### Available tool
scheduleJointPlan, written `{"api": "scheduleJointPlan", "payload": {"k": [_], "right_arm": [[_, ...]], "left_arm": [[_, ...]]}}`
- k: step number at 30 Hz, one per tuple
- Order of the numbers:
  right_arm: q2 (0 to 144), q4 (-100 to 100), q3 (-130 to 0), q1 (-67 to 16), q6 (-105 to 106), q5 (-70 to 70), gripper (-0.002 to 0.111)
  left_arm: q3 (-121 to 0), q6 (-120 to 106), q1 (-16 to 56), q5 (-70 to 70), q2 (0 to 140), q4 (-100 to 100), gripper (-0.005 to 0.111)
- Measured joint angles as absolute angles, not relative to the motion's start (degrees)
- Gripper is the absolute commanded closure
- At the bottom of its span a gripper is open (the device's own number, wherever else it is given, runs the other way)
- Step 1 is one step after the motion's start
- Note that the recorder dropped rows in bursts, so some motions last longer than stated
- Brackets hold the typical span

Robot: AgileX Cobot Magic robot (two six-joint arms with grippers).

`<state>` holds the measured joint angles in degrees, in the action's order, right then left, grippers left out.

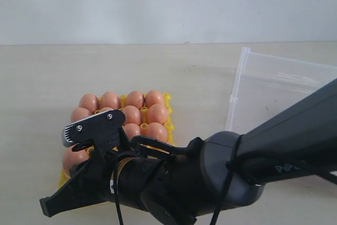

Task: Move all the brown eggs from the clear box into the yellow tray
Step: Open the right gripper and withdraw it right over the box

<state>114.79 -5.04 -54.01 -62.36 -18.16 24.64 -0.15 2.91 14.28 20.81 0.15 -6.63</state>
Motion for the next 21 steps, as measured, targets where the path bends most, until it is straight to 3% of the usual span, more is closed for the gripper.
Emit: {"api": "scheduleJointPlan", "payload": {"k": [4,10,17,21], "right_arm": [[113.5,-3.5,-52.1,-62.5,-18.2,28.4,0.108],[100.6,1.0,-43.5,-63.1,-7.8,40.5,0.108],[89.2,-10.8,-29.5,-60.2,38.0,50.7,0.108],[86.9,-25.2,-24.2,-60.2,47.2,64.9,0.108]], "left_arm": [[-0.1,2.9,14.3,20.8,0.2,-6.6,0.103],[-0.1,2.9,14.3,20.8,0.2,-6.6,0.103],[-0.1,2.9,14.3,20.8,0.2,-6.6,0.103],[-0.1,2.9,14.3,20.8,0.2,-6.6,0.103]]}}
